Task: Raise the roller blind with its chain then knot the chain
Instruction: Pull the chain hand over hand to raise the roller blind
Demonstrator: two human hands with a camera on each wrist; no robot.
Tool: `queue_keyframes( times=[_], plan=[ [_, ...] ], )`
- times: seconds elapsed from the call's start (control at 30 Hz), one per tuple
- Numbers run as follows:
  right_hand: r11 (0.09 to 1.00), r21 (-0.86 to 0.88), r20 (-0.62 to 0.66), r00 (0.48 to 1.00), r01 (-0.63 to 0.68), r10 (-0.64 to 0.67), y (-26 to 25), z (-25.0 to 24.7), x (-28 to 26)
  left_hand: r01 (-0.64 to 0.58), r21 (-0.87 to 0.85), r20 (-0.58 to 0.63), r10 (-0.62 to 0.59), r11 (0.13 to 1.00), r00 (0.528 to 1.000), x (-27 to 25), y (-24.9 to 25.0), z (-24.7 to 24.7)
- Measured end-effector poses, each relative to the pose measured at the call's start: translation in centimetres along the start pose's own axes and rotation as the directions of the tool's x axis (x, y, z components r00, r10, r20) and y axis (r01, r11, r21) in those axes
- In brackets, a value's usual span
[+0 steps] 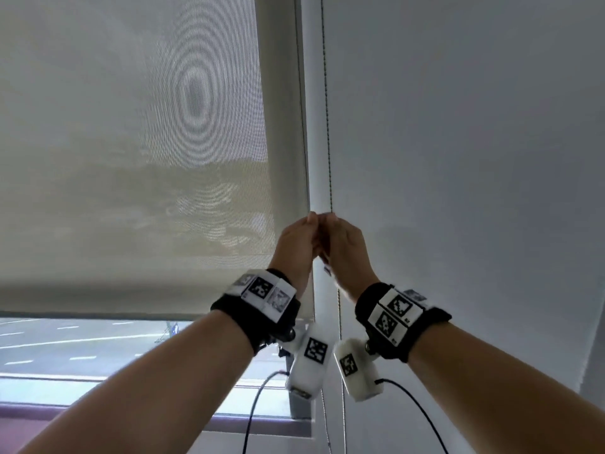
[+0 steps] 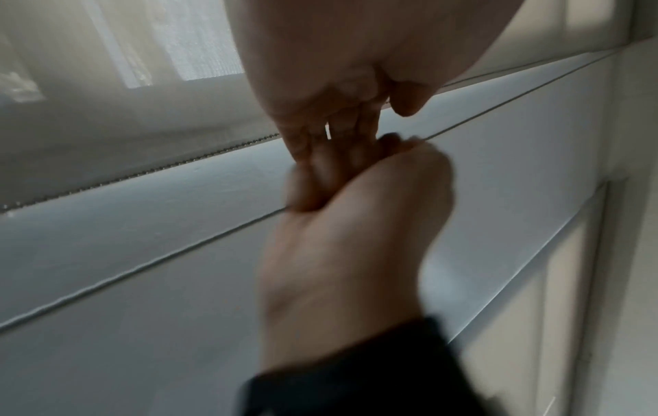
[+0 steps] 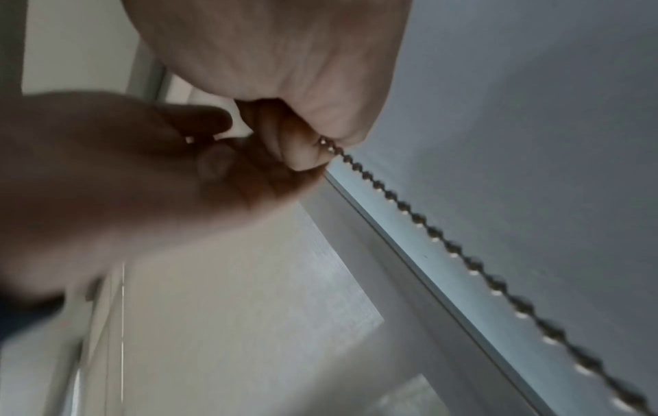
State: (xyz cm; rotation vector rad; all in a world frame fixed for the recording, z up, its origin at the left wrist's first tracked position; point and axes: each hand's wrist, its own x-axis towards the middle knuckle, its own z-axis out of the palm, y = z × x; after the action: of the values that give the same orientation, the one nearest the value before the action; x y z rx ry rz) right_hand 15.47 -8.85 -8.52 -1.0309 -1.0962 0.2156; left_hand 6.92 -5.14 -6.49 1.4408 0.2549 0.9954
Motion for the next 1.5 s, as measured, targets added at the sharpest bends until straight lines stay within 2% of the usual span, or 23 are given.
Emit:
queue_keyframes(
  times=[0.13,0.23,0.47,0.57,0.77,0.97,1.07,1.17,1.23,1.37,1.5],
  plan=[
    [0.984,0.133,0.059,0.992,-0.118,0.111,3.1,-0.1,-3.3,-0.02,-0.06,0.01,0.02,0.998,1.0,1.3,2.0,1.5],
    [0.99,0.116,0.039,0.996,-0.08,0.076,4.9,-0.7,-4.6,0.026,-0.174,0.033,-0.021,0.984,0.999,1.6,2.6,2.7],
    [0.996,0.062,0.069,0.996,-0.061,0.057,5.4,-1.3,-4.9,-0.024,-0.124,-0.031,0.02,0.992,0.999,1.3,2.0,3.7],
    [0.997,0.044,0.101,0.993,-0.067,0.062,4.1,-2.3,-4.4,-0.009,-0.143,-0.012,0.007,0.99,1.0,1.2,2.0,3.7],
    [0.991,-0.103,0.039,0.996,0.086,-0.083,-1.1,-3.5,0.6,-0.04,-0.141,-0.027,0.037,0.989,0.999,1.1,1.5,3.0],
    [0.979,-0.133,0.091,0.985,0.156,-0.144,-6.7,-2.5,4.4,0.01,-0.136,-0.057,-0.018,0.991,0.998,0.0,0.2,2.0],
    [0.985,-0.11,0.12,0.986,0.133,-0.12,-8.4,-1.5,5.1,0.041,-0.13,-0.046,-0.047,0.991,0.998,-0.7,-1.0,1.6],
    [0.998,0.005,0.147,0.987,0.067,-0.067,-9.6,-0.6,5.4,0.065,-0.128,-0.03,-0.069,0.99,0.997,-1.7,-2.6,1.1],
    [0.997,0.07,0.138,0.99,0.03,-0.039,-10.1,0.1,5.5,0.095,-0.105,-0.063,-0.102,0.99,0.993,-2.3,-3.6,0.9],
    [0.998,0.056,0.101,0.995,-0.018,0.012,-9.4,1.0,5.3,0.18,-0.069,-0.132,-0.187,0.981,0.973,-2.7,-5.2,0.9],
    [0.998,0.057,0.053,0.998,-0.026,0.023,-9.2,1.5,4.2,0.165,-0.153,-0.046,-0.174,0.974,0.984,-2.9,-5.8,0.9]
  ],
)
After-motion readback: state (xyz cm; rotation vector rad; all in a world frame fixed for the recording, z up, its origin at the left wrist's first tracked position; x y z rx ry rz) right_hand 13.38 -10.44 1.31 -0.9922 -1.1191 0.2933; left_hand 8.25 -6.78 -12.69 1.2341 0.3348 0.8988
